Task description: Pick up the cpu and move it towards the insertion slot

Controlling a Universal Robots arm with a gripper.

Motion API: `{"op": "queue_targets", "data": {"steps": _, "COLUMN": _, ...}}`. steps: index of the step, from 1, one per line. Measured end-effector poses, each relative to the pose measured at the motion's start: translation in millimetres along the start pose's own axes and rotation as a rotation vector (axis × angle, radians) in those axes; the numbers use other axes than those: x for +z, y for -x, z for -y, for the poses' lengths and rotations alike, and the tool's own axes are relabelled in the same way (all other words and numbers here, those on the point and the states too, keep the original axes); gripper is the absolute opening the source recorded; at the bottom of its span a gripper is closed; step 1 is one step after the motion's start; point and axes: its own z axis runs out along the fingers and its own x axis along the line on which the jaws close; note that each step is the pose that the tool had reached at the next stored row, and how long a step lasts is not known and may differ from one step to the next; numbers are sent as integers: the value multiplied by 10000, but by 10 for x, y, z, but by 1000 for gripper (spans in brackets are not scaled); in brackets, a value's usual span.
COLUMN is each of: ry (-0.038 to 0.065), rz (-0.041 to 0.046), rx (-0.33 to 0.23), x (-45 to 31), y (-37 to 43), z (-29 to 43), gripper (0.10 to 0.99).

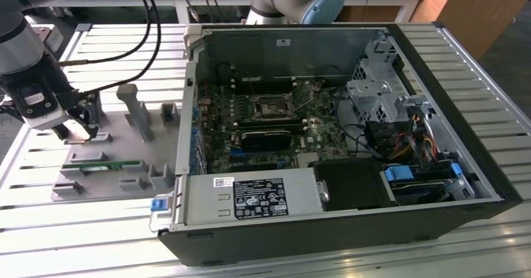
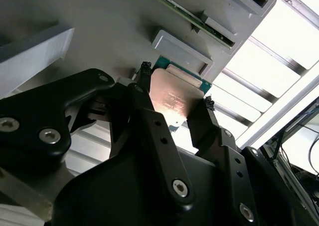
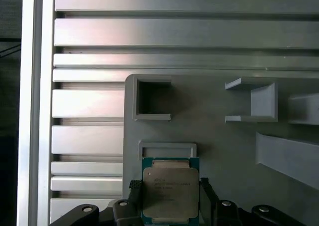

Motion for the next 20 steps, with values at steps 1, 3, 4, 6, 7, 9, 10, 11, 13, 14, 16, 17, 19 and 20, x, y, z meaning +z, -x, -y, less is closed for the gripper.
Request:
{"op": "queue_targets", "data": {"steps": 1, "ry": 0, "rz": 0, "rx": 0, "x": -15, "y": 0, "z": -1, "gripper": 541}}
{"op": "queue_targets", "data": {"steps": 3, "ry": 0, "rz": 0, "rx": 0, "x": -26, "y": 0, "z": -1, "gripper": 541}}
{"op": "queue_targets", "data": {"steps": 4, "ry": 0, "rz": -1, "rx": 0, "x": -28, "y": 0, "z": -1, "gripper": 541}}
{"op": "queue_targets", "data": {"steps": 6, "ry": -3, "rz": -5, "rx": 0, "x": -36, "y": -1, "z": -1, "gripper": 541}}
{"op": "queue_targets", "data": {"steps": 7, "ry": -2, "rz": -2, "rx": 0, "x": -40, "y": 0, "z": -1, "gripper": 541}}
{"op": "queue_targets", "data": {"steps": 9, "ry": 0, "rz": 0, "rx": 0, "x": -45, "y": 0, "z": -1, "gripper": 541}}
{"op": "queue_targets", "data": {"steps": 10, "ry": -1, "rz": -2, "rx": 0, "x": -52, "y": 0, "z": -1, "gripper": 541}}
{"op": "queue_targets", "data": {"steps": 11, "ry": -1, "rz": -2, "rx": 0, "x": -60, "y": 0, "z": -2, "gripper": 541}}
{"op": "queue_targets", "data": {"steps": 13, "ry": -1, "rz": -2, "rx": 0, "x": -73, "y": 0, "z": -2, "gripper": 541}}
{"op": "queue_targets", "data": {"steps": 14, "ry": 0, "rz": 0, "rx": 0, "x": -76, "y": 0, "z": -3, "gripper": 541}}
{"op": "queue_targets", "data": {"steps": 16, "ry": -1, "rz": -1, "rx": 0, "x": -86, "y": 0, "z": -3, "gripper": 541}}
{"op": "queue_targets", "data": {"steps": 17, "ry": 0, "rz": -1, "rx": 0, "x": -92, "y": 0, "z": -3, "gripper": 541}}
{"op": "queue_targets", "data": {"steps": 19, "ry": -1, "rz": -1, "rx": 0, "x": -103, "y": 0, "z": -3, "gripper": 541}}
{"op": "queue_targets", "data": {"steps": 20, "ry": 0, "rz": -1, "rx": 0, "x": -109, "y": 0, "z": -3, "gripper": 541}}
